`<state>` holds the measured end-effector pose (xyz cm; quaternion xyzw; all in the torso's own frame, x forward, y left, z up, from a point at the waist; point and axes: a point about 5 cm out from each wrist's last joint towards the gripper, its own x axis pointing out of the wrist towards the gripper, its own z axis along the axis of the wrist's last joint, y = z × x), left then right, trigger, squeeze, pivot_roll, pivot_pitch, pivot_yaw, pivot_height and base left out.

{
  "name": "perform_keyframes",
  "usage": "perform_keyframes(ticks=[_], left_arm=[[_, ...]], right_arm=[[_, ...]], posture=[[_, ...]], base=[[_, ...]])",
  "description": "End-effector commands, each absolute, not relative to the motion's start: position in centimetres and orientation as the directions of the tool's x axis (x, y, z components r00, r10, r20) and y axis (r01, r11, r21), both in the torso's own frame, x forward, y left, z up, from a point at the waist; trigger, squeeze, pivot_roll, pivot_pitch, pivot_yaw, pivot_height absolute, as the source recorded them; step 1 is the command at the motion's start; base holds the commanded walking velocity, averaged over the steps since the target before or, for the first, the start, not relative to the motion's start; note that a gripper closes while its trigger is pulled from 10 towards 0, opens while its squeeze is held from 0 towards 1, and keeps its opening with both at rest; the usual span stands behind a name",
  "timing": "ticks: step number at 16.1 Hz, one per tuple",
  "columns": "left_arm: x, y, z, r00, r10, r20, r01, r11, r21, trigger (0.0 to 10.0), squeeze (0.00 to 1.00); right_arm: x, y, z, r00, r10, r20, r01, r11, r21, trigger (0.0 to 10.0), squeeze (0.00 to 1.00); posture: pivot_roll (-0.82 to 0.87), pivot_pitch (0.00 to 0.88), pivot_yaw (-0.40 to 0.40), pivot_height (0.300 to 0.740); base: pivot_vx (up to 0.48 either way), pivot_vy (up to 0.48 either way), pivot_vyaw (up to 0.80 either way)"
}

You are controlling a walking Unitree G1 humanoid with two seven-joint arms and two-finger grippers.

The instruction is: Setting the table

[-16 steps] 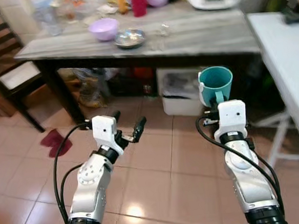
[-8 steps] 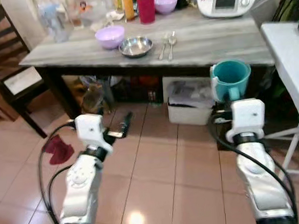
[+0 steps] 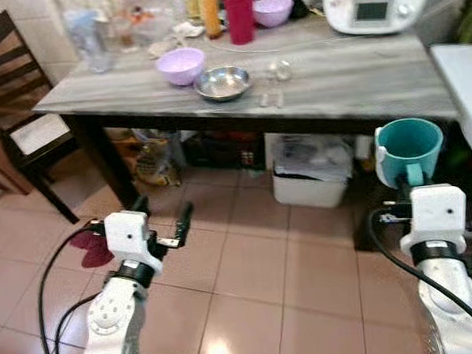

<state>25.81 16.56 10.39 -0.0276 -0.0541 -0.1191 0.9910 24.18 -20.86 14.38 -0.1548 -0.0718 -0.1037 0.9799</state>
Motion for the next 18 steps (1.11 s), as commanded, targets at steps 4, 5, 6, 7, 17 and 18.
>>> perform_keyframes(ticks=[4,5,6,7,17,18], left_arm=[[26.0,17.1,10.7,0.969,-0.222,0.105,0.227,0.973,-0.032,10.0,0.00],[26.0,17.0,10.7,0.969,-0.225,0.106,0.230,0.973,-0.032,10.0,0.00],[26.0,17.0,10.7,0.968,-0.227,0.106,0.231,0.972,-0.033,10.0,0.00],[26.0,17.0,10.7,0.968,-0.229,0.106,0.233,0.972,-0.035,10.0,0.00],[26.0,16.3,10.7,0.964,-0.247,0.102,0.253,0.966,-0.049,10.0,0.00],[26.1,16.2,10.8,0.963,-0.249,0.102,0.255,0.966,-0.050,10.0,0.00]], right_arm=[[24.4,-18.8,15.0,0.974,-0.126,0.187,0.172,0.951,-0.255,10.0,0.00],[24.4,-18.8,15.0,0.974,-0.126,0.187,0.172,0.951,-0.255,10.0,0.00],[24.4,-18.7,15.0,0.975,-0.123,0.185,0.169,0.952,-0.255,10.0,0.00],[24.4,-18.7,15.0,0.975,-0.123,0.183,0.168,0.953,-0.253,10.0,0.00],[24.3,-18.2,15.0,0.976,-0.114,0.184,0.163,0.947,-0.276,10.0,0.00],[24.3,-18.2,15.0,0.976,-0.113,0.185,0.162,0.947,-0.277,10.0,0.00]], posture=[[-0.17,0.087,0.069,0.740],[-0.17,0.086,0.068,0.740],[-0.17,0.086,0.068,0.740],[-0.17,0.086,0.068,0.740],[-0.18,0.101,0.074,0.740],[-0.18,0.102,0.074,0.740]], base=[[0.217,0.000,-0.33],[0.292,0.000,-0.80],[0.285,0.000,-0.80],[0.292,0.000,-0.80],[0.288,0.000,-0.06],[0.289,0.000,0.78]])
